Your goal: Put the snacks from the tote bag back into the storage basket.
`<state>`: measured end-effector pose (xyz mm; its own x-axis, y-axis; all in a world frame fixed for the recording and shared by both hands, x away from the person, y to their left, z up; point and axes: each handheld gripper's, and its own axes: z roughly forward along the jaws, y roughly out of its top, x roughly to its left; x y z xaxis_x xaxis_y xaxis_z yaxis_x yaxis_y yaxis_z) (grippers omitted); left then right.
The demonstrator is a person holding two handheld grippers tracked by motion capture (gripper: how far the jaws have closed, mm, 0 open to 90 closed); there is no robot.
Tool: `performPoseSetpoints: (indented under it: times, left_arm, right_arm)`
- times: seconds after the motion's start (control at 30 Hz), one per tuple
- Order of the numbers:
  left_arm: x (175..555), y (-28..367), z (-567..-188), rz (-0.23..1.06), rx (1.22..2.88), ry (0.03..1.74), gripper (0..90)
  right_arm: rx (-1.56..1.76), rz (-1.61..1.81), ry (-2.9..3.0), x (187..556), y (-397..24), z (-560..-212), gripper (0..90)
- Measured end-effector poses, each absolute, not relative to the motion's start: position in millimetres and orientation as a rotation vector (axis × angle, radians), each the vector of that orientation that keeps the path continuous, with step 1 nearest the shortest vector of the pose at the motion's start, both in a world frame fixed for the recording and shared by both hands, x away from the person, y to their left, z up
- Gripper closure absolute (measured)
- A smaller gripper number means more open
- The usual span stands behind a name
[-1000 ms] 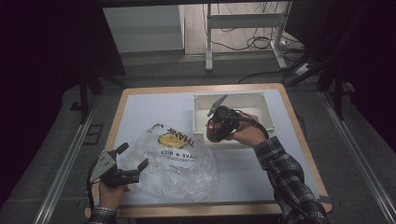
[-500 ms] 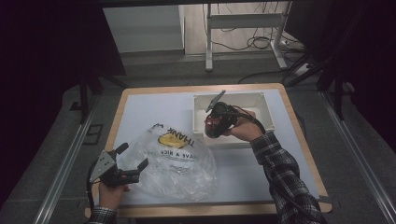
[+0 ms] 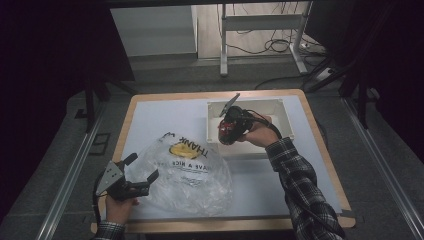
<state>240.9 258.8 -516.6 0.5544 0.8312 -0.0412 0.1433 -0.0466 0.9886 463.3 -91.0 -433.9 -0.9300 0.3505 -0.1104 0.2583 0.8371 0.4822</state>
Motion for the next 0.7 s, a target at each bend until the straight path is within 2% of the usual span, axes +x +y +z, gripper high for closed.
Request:
performPoseSetpoints:
  times: [0.7]
  left_arm:
    - [240.9,258.9,-516.6,0.689,1.543,0.860,1.9]
  right_arm:
    - [0.454,0.674,2.854,481.5,-80.7,-443.2,25.6]
